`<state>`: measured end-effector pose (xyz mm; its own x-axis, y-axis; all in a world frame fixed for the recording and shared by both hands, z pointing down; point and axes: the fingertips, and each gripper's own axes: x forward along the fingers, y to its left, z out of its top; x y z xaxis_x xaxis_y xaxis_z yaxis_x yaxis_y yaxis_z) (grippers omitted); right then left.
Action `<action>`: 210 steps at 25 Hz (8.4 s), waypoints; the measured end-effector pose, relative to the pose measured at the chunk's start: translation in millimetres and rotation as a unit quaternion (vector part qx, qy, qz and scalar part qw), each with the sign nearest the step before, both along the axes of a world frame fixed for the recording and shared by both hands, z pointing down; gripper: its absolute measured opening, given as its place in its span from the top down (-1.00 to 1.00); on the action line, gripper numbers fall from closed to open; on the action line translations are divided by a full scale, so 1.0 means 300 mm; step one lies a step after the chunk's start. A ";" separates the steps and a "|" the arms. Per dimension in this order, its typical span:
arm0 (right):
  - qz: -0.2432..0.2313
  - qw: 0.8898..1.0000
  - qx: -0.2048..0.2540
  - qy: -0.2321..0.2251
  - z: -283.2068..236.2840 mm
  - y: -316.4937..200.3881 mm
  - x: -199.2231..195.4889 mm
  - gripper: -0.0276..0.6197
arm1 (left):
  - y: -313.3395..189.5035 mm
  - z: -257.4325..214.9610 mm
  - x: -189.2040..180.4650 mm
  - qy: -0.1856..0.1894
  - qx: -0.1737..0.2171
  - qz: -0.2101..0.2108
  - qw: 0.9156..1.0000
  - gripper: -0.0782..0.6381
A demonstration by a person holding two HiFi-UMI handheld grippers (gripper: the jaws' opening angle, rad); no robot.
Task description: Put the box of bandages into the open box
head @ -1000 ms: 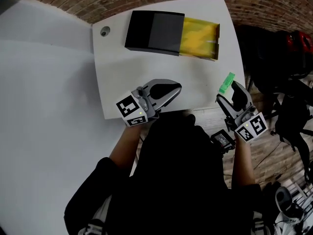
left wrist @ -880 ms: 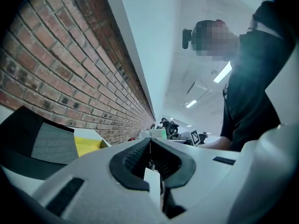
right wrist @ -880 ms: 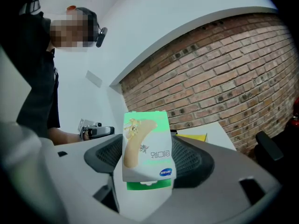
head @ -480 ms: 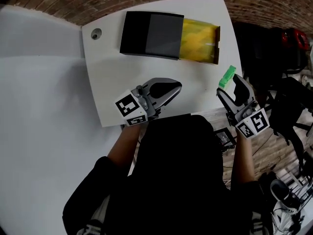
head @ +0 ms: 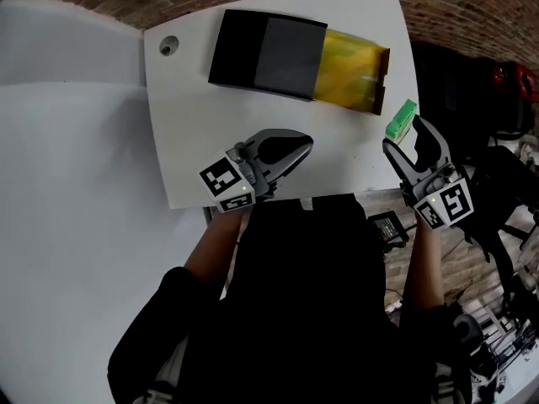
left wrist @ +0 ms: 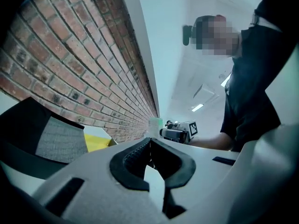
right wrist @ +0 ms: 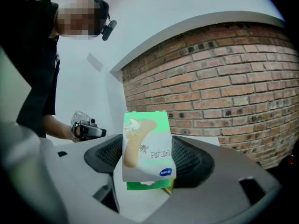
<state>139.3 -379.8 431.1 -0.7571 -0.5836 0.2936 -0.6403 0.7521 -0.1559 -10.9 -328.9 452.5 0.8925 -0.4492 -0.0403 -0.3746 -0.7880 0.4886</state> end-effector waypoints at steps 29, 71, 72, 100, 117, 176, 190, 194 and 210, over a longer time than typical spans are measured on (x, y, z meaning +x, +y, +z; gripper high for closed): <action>-0.281 0.932 0.043 0.225 0.283 -0.292 -0.215 -0.10 | -0.084 0.043 0.091 -0.006 -0.038 -0.098 0.994 0.74; -0.433 0.798 0.001 0.419 0.698 -0.252 -0.313 -0.10 | -0.059 0.114 0.026 -0.014 -0.066 -0.153 0.986 0.74; -0.433 0.797 0.000 0.420 0.701 -0.252 -0.312 -0.10 | -0.058 0.114 0.025 -0.014 -0.066 -0.154 0.986 0.74; -0.434 0.786 -0.010 0.439 0.732 -0.245 -0.315 -0.10 | -0.013 0.121 0.055 -0.011 -0.068 -0.134 0.989 0.73; -0.443 0.793 -0.025 0.418 0.697 -0.247 -0.316 -0.11 | 0.002 0.100 0.043 -0.010 -0.059 -0.131 0.990 0.73; -0.079 0.983 0.162 -0.010 -0.436 0.326 -0.059 0.90 | 0.173 -0.474 -0.018 -0.026 0.175 0.004 0.984 0.74; -0.085 0.984 0.144 -0.068 -0.406 0.679 0.268 0.90 | 0.536 -0.440 0.294 -0.047 0.156 0.017 0.987 0.74; -0.095 0.982 0.142 -0.087 -0.402 0.801 0.314 0.90 | 0.681 -0.416 0.367 -0.059 0.146 0.023 0.987 0.74; -0.148 0.974 0.106 -0.136 -0.301 1.183 0.232 0.90 | 1.071 -0.357 0.414 -0.099 0.116 0.036 0.988 0.74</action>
<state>209.0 -25.0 340.8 -0.9344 -0.3533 -0.0454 -0.3468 0.9314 -0.1106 113.2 -7.4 345.4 0.9228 -0.3829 0.0435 -0.3829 -0.8985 0.2145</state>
